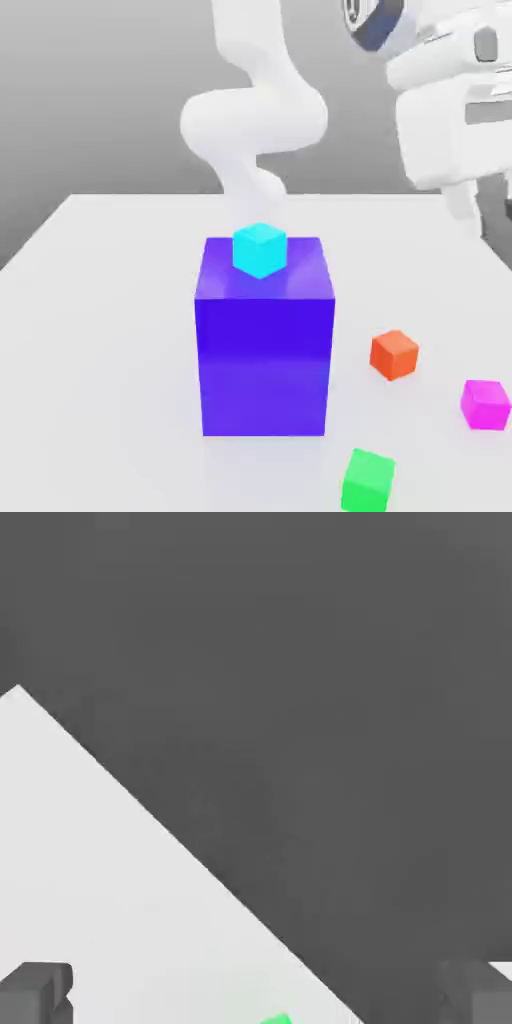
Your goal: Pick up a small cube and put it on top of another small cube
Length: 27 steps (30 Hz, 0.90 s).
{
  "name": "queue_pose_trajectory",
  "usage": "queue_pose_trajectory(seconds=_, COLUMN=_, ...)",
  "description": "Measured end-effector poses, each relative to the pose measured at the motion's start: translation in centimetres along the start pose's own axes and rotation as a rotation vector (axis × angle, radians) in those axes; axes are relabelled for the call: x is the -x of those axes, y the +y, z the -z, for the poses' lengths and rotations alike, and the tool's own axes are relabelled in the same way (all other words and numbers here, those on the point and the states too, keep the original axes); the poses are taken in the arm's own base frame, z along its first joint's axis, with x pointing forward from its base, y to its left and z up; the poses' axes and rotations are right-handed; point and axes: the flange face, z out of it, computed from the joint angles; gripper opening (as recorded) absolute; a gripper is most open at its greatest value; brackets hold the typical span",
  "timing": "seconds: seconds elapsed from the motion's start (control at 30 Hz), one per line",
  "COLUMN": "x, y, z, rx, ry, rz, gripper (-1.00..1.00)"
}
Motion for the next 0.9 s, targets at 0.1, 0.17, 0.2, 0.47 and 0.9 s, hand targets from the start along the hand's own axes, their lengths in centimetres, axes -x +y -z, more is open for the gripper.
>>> queue_pose_trajectory(seconds=0.1, x=3.1, y=-3.6, z=-5.7, rx=0.008, ry=-0.089, rz=0.168, gripper=0.0)
queue_pose_trajectory(seconds=0.17, x=5.8, y=-5.9, z=-9.3, rx=0.014, ry=-0.146, rz=0.285, gripper=0.0)
queue_pose_trajectory(seconds=0.2, x=7.0, y=-6.3, z=-11.0, rx=0.021, ry=-0.173, rz=0.33, gripper=0.0)
queue_pose_trajectory(seconds=0.47, x=14.7, y=-7.7, z=-22.5, rx=0.056, ry=-0.305, rz=0.573, gripper=0.0)
queue_pose_trajectory(seconds=0.9, x=14.4, y=-8.0, z=-20.9, rx=0.057, ry=-0.308, rz=0.576, gripper=-1.0)
